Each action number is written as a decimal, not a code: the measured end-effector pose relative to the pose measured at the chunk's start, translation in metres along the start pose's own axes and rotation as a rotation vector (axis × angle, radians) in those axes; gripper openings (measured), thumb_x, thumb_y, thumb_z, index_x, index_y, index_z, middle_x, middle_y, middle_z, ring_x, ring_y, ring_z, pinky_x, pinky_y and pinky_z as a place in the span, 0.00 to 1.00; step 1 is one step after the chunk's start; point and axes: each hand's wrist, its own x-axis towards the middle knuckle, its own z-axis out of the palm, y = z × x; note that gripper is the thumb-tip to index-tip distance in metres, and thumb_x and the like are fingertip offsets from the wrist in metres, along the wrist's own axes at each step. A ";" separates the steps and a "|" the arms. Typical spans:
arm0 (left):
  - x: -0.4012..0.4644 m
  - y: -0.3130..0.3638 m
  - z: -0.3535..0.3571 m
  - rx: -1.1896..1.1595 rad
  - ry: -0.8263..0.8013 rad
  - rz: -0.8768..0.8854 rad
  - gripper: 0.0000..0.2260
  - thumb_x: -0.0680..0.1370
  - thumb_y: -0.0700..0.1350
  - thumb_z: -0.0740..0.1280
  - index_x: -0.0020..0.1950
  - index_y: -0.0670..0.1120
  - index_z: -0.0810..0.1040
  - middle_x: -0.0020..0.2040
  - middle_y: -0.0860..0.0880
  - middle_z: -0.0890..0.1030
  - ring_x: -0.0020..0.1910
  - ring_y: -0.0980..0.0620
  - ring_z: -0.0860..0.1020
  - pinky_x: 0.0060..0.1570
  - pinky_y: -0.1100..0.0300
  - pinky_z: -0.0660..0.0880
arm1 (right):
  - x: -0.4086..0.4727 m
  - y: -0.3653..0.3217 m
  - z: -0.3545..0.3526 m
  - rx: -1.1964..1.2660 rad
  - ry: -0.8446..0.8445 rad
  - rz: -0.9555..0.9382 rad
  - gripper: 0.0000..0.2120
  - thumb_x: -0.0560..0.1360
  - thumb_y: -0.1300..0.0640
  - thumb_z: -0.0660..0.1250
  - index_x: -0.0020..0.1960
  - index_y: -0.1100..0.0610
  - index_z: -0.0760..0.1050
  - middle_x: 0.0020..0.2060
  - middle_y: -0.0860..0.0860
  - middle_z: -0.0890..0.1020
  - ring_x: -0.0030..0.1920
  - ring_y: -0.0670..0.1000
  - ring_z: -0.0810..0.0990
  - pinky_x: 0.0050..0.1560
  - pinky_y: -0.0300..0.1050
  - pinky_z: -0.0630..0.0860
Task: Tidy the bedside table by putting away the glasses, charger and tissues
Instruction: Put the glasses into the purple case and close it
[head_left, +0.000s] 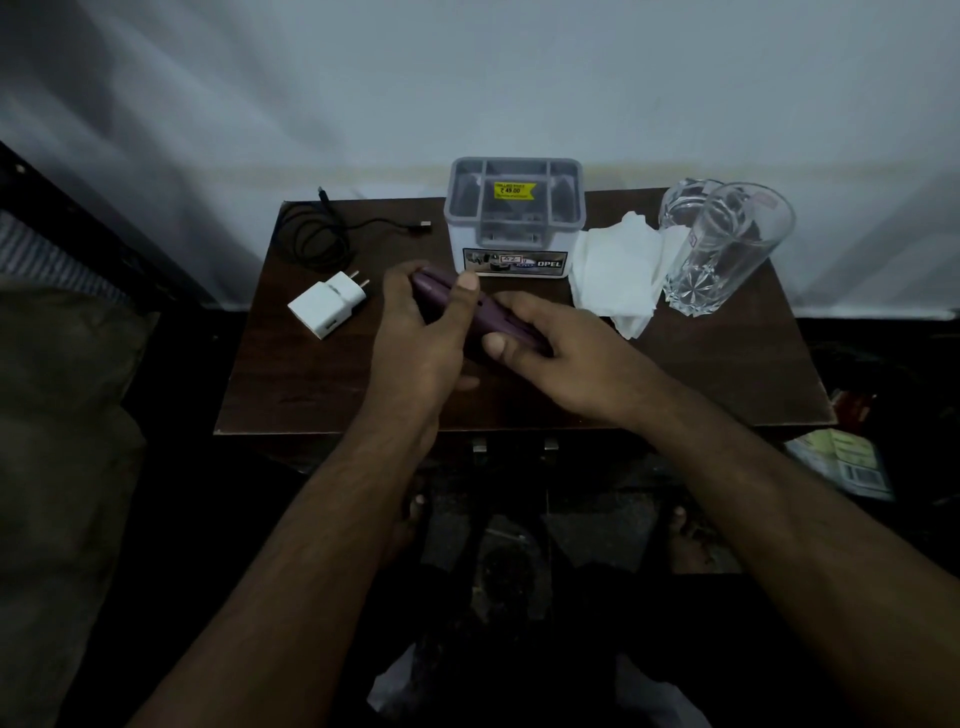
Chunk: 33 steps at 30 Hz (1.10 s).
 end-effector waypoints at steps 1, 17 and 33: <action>0.001 0.000 0.000 -0.003 -0.006 -0.012 0.16 0.81 0.57 0.67 0.65 0.53 0.69 0.60 0.47 0.82 0.49 0.42 0.85 0.29 0.61 0.78 | 0.000 0.001 0.000 0.002 0.016 0.004 0.19 0.82 0.45 0.64 0.71 0.47 0.72 0.53 0.47 0.84 0.50 0.47 0.82 0.52 0.43 0.77; 0.005 -0.001 -0.004 -0.162 0.009 -0.119 0.14 0.80 0.55 0.69 0.58 0.49 0.71 0.54 0.47 0.83 0.35 0.51 0.86 0.30 0.61 0.80 | 0.003 0.003 -0.002 0.010 0.113 0.055 0.13 0.81 0.47 0.65 0.63 0.47 0.78 0.53 0.45 0.84 0.53 0.46 0.82 0.58 0.45 0.78; 0.007 -0.015 0.010 -0.018 -0.154 -0.218 0.08 0.83 0.42 0.66 0.56 0.52 0.68 0.49 0.54 0.78 0.48 0.49 0.83 0.46 0.54 0.79 | -0.003 0.007 -0.008 -0.476 0.027 0.232 0.33 0.72 0.49 0.76 0.72 0.54 0.69 0.61 0.56 0.71 0.62 0.59 0.75 0.61 0.58 0.77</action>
